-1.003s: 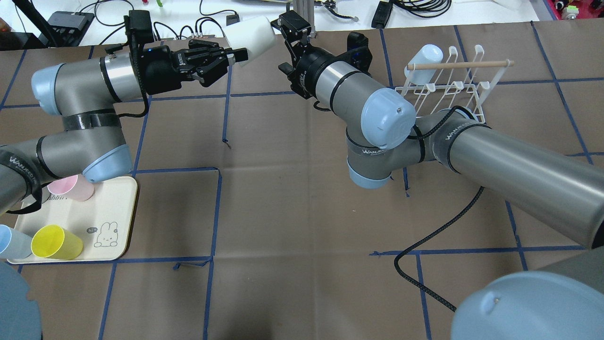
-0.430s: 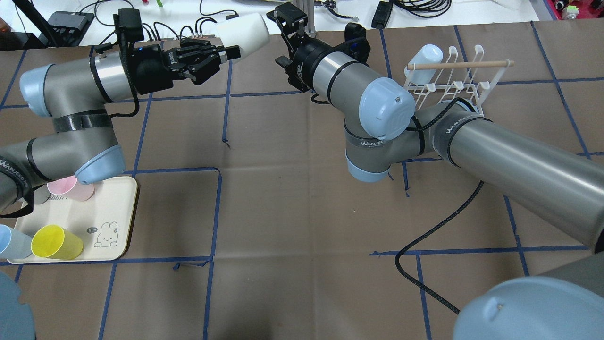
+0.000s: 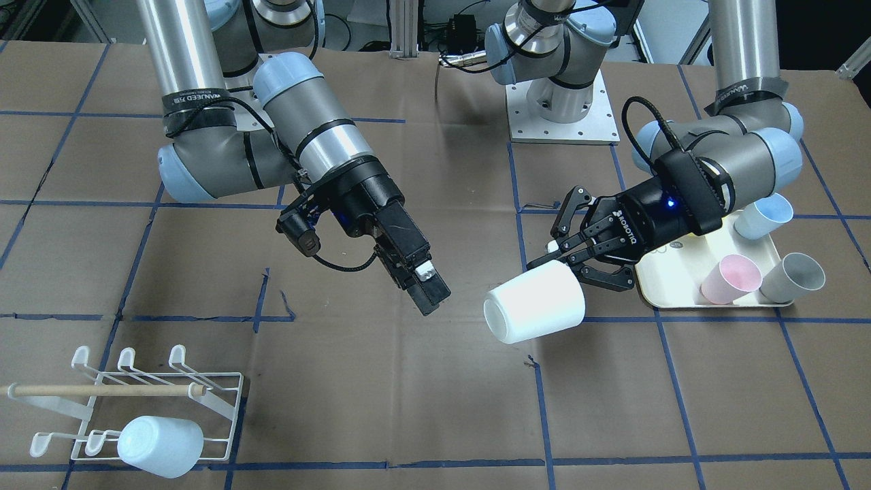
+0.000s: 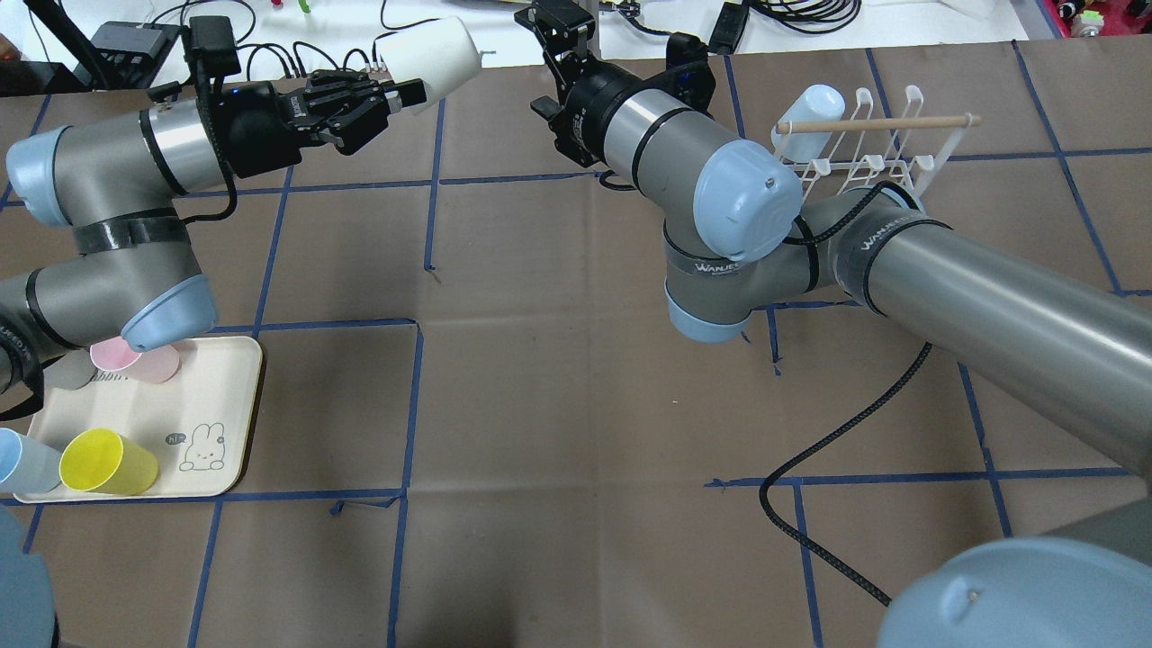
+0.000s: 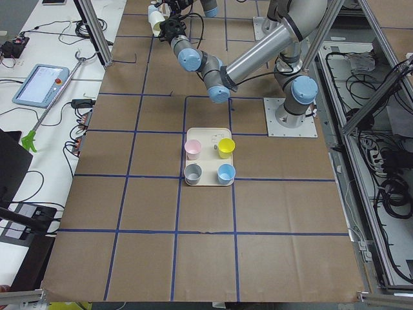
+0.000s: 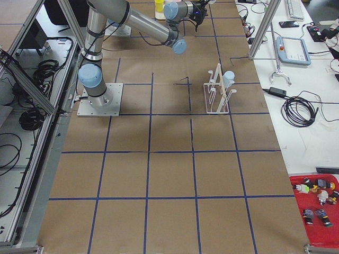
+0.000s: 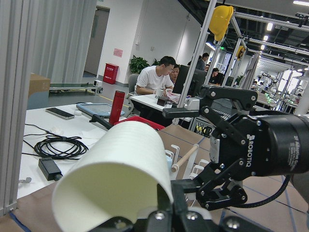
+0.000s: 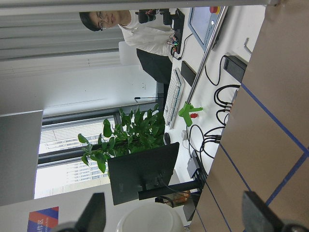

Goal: Transfer IKEA cup to right arm and place on rack

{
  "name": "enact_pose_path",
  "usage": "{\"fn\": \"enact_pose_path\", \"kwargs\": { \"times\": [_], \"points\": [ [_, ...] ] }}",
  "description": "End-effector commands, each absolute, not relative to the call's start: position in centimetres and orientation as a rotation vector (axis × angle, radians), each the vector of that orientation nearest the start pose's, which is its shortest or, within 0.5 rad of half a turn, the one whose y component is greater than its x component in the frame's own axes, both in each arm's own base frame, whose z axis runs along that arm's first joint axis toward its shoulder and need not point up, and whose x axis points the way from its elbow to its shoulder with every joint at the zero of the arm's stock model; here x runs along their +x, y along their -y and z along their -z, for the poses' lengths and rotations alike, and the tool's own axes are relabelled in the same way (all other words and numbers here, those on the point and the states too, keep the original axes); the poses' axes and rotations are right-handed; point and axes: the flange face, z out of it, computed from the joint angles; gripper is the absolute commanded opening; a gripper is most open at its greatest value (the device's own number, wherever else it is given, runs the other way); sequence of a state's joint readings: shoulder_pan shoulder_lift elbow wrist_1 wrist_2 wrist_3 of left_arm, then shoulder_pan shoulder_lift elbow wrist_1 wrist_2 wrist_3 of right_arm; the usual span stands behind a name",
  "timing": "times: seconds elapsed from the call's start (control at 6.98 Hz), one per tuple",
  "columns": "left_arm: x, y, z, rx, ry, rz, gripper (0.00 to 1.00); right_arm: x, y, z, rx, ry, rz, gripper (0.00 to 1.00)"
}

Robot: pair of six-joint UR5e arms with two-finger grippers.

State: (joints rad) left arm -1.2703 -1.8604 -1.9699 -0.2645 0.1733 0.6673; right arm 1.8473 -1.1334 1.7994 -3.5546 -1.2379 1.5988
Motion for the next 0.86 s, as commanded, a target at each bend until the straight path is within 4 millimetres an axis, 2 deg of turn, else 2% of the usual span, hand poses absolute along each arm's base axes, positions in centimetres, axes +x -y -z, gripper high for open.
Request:
{"fn": "enact_pose_path", "kwargs": {
  "times": [0.0,0.14,0.29,0.43,0.72],
  "points": [
    [-10.6,56.0,-36.3,-0.877,1.748,-1.187,0.06,32.7,53.4,-38.0,0.937,-1.590,0.589,0.99],
    [-12.1,55.7,-36.6,-0.907,1.759,-1.177,0.06,32.8,53.1,-38.5,0.937,-1.579,0.584,0.99],
    [-12.4,55.6,-36.7,-0.905,1.759,-1.172,0.06,32.8,53.1,-38.5,0.940,-1.578,0.583,0.99],
    [-12.4,55.7,-36.8,-0.903,1.758,-1.172,0.06,32.8,53.2,-38.4,0.941,-1.579,0.582,0.99],
    [-10.8,55.9,-36.6,-0.874,1.765,-1.184,0.06,32.3,53.5,-38.0,0.957,-1.583,0.585,0.99]
  ]
}}
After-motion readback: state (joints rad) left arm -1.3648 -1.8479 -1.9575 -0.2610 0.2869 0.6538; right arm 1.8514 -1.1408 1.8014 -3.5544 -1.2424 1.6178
